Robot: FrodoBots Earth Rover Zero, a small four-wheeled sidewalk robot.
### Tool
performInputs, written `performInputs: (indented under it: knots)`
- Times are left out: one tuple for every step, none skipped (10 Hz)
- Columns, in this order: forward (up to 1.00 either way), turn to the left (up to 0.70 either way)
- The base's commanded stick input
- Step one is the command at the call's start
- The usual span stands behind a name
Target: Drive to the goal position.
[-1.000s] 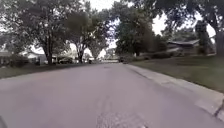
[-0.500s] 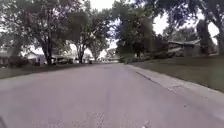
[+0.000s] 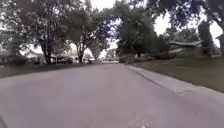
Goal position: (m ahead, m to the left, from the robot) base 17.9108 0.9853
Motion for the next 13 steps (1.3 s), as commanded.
performInputs:
  knots:
    - [0.7,-0.35]
    - [0.7,-0.28]
    - [0.7,0.0]
    - [0.7,0.0]
    - [0.7,0.0]
    - [0.7,0.0]
    - [0.7,0.0]
    - [0.7,0.0]
    - [0.7,0.0]
    - [0.7,0.0]
    - [0.7,0.0]
    - [0.7,0.0]
    - [0.7,0.0]
